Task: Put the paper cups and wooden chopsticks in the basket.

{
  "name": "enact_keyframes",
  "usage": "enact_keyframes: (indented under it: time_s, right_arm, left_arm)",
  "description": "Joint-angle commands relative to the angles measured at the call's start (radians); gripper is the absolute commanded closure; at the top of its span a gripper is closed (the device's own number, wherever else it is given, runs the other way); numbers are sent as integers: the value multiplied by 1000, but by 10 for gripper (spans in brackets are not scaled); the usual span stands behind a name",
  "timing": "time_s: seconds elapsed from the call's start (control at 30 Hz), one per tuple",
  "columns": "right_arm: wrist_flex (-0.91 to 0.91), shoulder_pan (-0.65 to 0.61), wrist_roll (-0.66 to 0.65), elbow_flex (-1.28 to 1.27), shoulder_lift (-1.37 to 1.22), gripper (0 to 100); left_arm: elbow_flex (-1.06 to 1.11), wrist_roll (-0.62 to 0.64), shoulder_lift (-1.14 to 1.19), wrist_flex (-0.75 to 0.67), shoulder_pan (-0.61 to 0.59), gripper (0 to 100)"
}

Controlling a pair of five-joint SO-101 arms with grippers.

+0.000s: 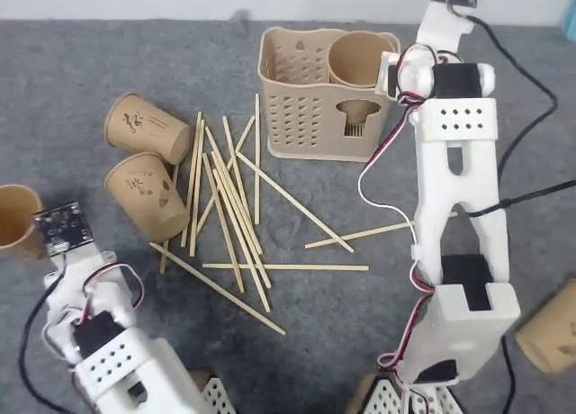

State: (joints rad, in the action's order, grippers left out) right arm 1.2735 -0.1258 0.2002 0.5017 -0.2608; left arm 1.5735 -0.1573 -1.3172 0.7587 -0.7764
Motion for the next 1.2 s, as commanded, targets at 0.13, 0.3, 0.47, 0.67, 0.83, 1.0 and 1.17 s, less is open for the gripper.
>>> enact_keyframes:
  time_s: [0.13, 0.3, 0.47, 0.67, 0.83, 1.0, 1.17]
  right_arm:
    - [33, -5, -8, 21, -7, 991]
    - [193, -10, -14, 141, 19, 991]
    - [380, -18, -51, 298, 15, 991]
    - [509, -13, -57, 436, 18, 991]
    - [522, -10, -63, 442, 24, 991]
    - [527, -10, -117, 365, 36, 991]
    - [527, -25, -146, 173, 151, 991]
  left_arm:
    - [-2, -8, -15, -26, 9, 984]
    - [-2, -8, -15, -26, 11, 984]
    - [-2, -8, -15, -26, 11, 984]
    - [-2, -8, -15, -26, 11, 984]
    - [-2, -8, -15, -26, 11, 984]
    - [-2, -8, -15, -26, 11, 984]
    - [-2, -8, -15, -26, 11, 984]
